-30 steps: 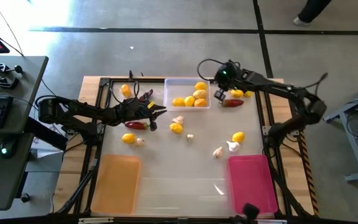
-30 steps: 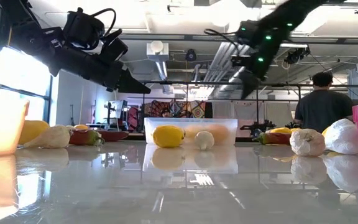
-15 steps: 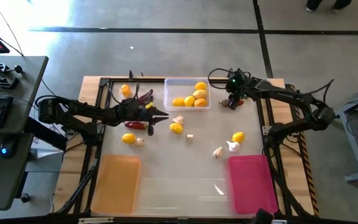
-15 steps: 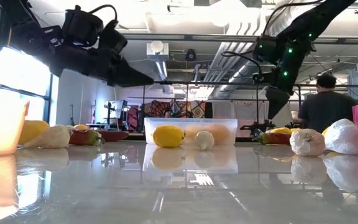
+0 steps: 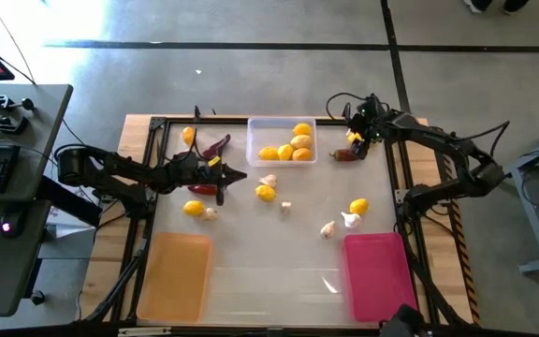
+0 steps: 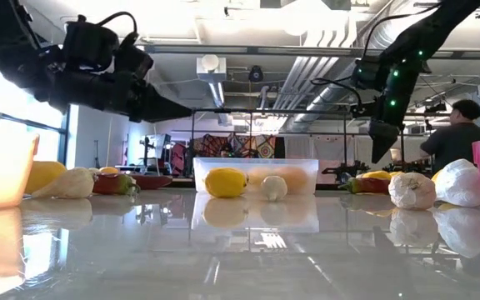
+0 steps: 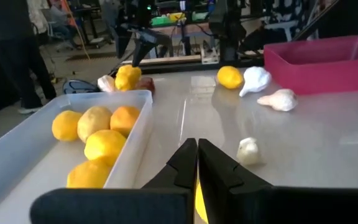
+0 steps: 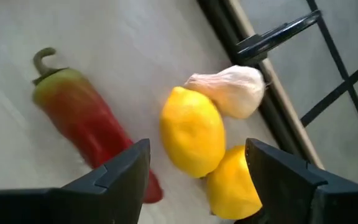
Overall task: Sort produce into baskets
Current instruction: Put the top right lemon into the transparent bin
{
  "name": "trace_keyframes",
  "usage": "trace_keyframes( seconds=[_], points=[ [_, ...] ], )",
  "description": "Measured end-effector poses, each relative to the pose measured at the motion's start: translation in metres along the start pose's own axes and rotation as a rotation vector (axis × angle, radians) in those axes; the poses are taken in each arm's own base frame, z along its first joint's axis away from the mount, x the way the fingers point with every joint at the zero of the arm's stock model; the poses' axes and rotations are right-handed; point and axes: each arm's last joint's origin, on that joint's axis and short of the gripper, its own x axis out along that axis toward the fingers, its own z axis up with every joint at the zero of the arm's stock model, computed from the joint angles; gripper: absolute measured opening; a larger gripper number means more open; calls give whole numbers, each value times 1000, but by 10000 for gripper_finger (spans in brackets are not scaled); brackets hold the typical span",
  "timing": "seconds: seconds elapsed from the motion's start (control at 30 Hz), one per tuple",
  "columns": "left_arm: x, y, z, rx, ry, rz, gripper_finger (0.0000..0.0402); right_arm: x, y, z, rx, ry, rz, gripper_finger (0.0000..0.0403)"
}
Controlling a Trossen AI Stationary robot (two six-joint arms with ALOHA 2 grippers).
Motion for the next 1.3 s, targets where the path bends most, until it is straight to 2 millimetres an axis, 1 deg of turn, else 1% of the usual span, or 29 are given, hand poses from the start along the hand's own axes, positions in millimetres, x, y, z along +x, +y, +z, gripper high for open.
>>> trace_keyframes(
  seconds=[0.1,0.17,0.33,0.4,0.53,0.67,0.77,0.87,0.97,1.07,1.2,1.3],
  points=[
    [-1,0,-3,-4,16,3,1,2,-4,0,11,-10,6,250],
    [-1,0,-2,-3,12,3,1,6,-4,-1,15,-7,29,250],
    [-1,0,-3,-3,12,3,1,28,-2,0,-14,62,50,250],
    [-1,0,-3,-3,13,3,1,34,-3,3,-12,79,48,250],
    [-1,0,-3,-3,14,3,0,40,-7,11,-22,98,25,249],
    [-1,0,-3,-4,14,3,0,49,-8,13,-52,137,23,249],
    [-1,0,-3,-4,15,3,0,57,-5,9,-73,194,39,240],
    [-1,0,-3,-4,15,3,0,61,-5,9,-78,222,27,218],
    [-1,0,-3,-3,15,3,0,57,-4,11,-86,247,19,184],
    [-1,0,-3,-3,15,4,0,43,-8,22,-74,235,16,154],
    [-1,0,-3,-4,15,4,0,17,-9,44,-31,179,40,153],
    [-1,1,-2,-3,13,8,0,-1,1,71,-26,53,90,153]
  ],
)
